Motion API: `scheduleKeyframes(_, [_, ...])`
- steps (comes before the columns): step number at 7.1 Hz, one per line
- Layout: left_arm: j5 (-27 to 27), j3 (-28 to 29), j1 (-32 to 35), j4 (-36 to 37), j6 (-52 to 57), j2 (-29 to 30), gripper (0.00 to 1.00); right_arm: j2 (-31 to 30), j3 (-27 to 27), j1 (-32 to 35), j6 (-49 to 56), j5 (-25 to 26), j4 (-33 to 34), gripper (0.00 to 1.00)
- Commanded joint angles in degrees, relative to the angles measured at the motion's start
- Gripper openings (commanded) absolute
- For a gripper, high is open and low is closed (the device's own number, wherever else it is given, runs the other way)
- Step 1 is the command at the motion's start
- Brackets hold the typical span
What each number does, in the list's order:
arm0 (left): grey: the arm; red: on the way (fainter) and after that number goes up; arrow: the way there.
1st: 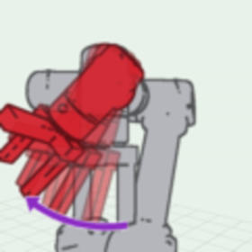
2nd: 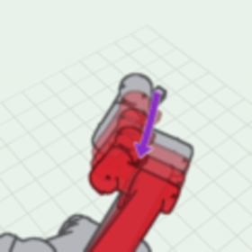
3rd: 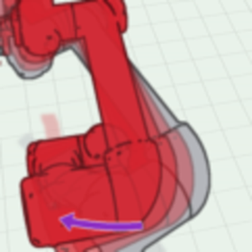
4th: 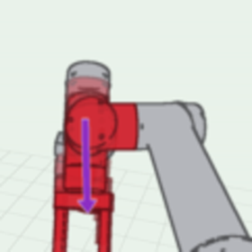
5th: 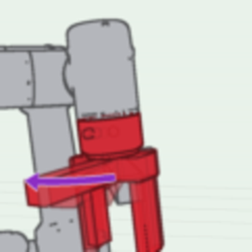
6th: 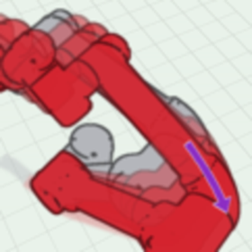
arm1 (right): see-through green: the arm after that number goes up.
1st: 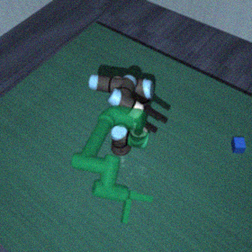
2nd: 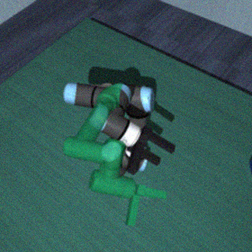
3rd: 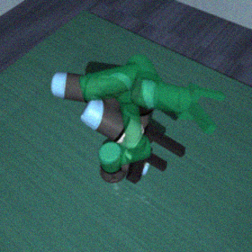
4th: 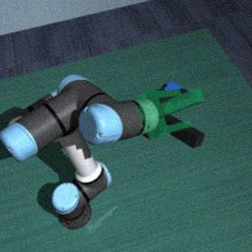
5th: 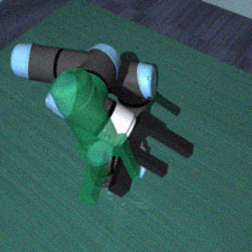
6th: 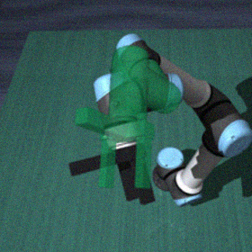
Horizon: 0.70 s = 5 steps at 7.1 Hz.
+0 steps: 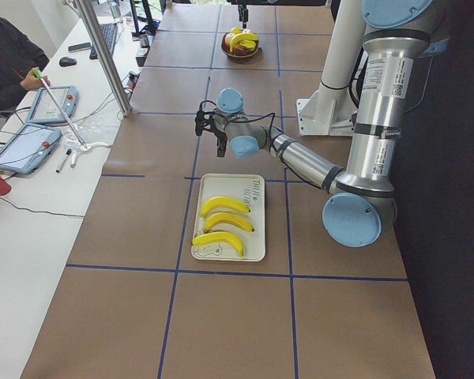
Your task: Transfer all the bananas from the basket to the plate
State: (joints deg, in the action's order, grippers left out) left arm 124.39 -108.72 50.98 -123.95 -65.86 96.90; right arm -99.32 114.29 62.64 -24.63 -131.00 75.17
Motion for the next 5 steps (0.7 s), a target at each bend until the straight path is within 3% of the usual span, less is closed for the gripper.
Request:
scheduleKeyframes(1, [-1.33,0.27,-0.26,0.03,-0.50,0.31,1.00,-1.67,-8.87,0.03,-0.51,-1.89,-13.70,1.00])
scheduleKeyframes(2, [-1.43,0.27,-0.52,0.03,-1.72,0.31,1.00,-1.06,-11.78,0.03,-0.42,-1.89,-14.69,1.00])
scheduleKeyframes(5, [-1.43,0.27,-0.53,0.03,-2.26,0.31,1.00,-0.44,-12.16,-0.14,-0.60,-1.89,-14.70,1.00])
